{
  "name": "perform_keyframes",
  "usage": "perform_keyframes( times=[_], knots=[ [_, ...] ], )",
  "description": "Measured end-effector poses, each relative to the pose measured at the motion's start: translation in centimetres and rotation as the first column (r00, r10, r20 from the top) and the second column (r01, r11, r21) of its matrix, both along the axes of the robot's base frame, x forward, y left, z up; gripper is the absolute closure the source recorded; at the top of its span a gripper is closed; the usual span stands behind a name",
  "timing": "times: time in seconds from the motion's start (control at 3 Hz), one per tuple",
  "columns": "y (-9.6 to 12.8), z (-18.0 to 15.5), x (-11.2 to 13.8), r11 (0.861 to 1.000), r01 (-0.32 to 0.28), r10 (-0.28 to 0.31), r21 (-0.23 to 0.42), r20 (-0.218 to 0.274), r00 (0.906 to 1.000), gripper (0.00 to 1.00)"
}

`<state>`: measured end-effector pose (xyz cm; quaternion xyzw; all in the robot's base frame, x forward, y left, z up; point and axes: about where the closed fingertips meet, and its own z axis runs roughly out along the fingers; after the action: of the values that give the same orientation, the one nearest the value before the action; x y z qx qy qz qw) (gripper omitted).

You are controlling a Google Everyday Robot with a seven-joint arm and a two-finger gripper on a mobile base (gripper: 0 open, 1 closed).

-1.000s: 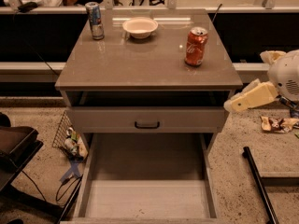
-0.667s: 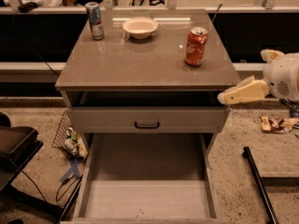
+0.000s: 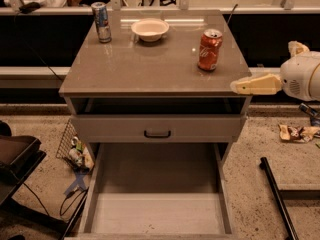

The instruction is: Knock coke can over

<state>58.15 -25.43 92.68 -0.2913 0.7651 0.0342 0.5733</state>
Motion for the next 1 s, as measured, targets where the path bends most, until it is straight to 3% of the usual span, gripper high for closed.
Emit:
perform_keyframes(
  times=[0.33,0.67,1.0],
  knots=[
    [0.2,-0.1,0.4,1.000,-0.004,0.004,0.012,0.002,1.0000,0.00],
    [1.8,-0.8,2.9,0.994,-0.040,0.039,0.099,0.016,0.9991,0.00],
    [3.7,-1.8,8.5,0.977,-0.096,0.085,0.191,0.064,0.9943,0.00]
  ],
)
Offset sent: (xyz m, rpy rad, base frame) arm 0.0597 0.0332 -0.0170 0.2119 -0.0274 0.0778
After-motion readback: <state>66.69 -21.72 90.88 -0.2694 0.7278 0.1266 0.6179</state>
